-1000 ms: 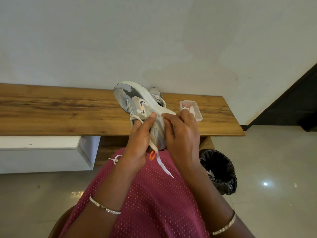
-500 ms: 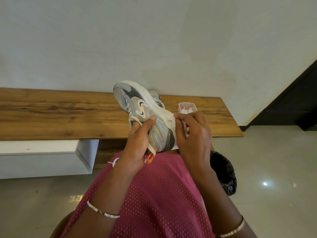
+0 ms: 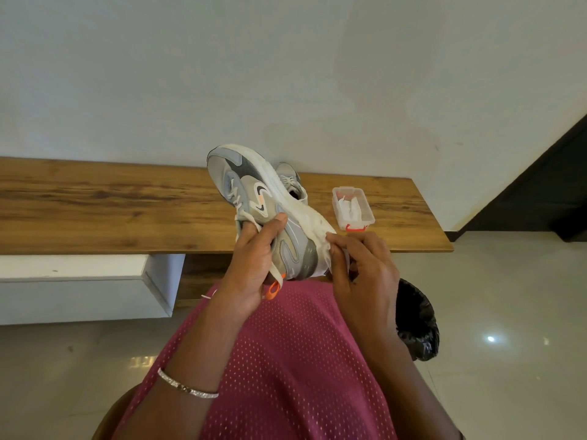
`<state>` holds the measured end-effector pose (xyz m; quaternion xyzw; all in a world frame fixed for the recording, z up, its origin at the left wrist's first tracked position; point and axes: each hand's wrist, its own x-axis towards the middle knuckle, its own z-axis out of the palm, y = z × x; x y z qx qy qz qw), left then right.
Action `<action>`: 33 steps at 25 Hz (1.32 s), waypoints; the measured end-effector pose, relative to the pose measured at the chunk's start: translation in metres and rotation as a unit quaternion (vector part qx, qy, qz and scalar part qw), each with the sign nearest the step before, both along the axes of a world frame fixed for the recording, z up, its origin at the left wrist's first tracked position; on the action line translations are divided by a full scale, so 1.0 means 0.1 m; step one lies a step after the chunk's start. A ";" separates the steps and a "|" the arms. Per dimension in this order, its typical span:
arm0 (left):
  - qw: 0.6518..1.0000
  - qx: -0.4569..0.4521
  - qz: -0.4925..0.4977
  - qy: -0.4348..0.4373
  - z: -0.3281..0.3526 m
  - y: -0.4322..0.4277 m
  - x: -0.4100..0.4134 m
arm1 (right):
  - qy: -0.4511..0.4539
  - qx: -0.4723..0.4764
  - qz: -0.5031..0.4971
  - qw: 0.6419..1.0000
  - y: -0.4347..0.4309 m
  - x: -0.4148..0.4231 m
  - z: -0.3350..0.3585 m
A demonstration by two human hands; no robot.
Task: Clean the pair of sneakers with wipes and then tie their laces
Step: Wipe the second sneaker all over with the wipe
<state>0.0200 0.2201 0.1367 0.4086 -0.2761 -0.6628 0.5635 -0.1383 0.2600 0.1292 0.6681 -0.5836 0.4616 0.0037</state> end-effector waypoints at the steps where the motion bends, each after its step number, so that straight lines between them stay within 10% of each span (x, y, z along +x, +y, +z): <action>1: 1.000 -0.001 -0.002 -0.002 0.01 0.00 0.00 | 0.000 0.004 -0.004 1.000 -0.05 0.00 0.04; 33: 0.999 -0.036 0.006 -0.024 0.05 0.07 0.05 | -0.004 0.038 0.008 0.999 -0.14 0.06 0.13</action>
